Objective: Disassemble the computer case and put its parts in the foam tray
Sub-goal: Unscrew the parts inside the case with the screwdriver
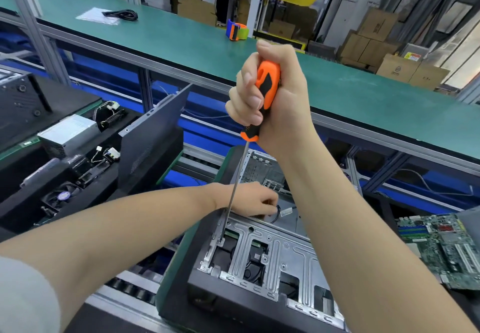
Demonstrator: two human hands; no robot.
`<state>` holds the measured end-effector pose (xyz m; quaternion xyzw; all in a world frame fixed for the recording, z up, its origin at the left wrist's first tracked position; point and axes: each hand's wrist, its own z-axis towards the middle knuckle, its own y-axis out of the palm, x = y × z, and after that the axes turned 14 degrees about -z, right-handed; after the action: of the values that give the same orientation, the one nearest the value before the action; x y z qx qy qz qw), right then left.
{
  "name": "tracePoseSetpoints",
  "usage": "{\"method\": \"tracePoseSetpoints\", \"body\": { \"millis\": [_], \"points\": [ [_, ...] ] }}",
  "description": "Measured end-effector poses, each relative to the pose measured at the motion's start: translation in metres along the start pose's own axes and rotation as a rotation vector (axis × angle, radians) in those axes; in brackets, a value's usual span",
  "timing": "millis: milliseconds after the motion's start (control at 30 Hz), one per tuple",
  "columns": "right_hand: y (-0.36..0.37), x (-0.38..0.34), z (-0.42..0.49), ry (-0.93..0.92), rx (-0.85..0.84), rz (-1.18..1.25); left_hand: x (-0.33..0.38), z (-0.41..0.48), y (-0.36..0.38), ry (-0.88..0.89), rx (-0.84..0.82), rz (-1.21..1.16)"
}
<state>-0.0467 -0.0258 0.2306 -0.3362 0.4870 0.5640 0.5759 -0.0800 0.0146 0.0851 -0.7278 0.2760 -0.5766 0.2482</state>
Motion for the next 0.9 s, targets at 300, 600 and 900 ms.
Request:
{"method": "tracePoseSetpoints", "body": {
  "millis": [300, 600, 900],
  "points": [
    [-0.003, -0.011, 0.003, -0.042, 0.032, -0.015, -0.07, -0.037, -0.021, 0.159, -0.054, -0.056],
    [0.003, -0.014, 0.002, -0.039, 0.042, -0.04, -0.073, -0.054, -0.02, 0.229, -0.178, 0.044],
    [-0.001, -0.012, -0.001, -0.033, 0.077, -0.081, -0.078, -0.045, -0.012, 0.228, -0.149, 0.058]
  ]
}}
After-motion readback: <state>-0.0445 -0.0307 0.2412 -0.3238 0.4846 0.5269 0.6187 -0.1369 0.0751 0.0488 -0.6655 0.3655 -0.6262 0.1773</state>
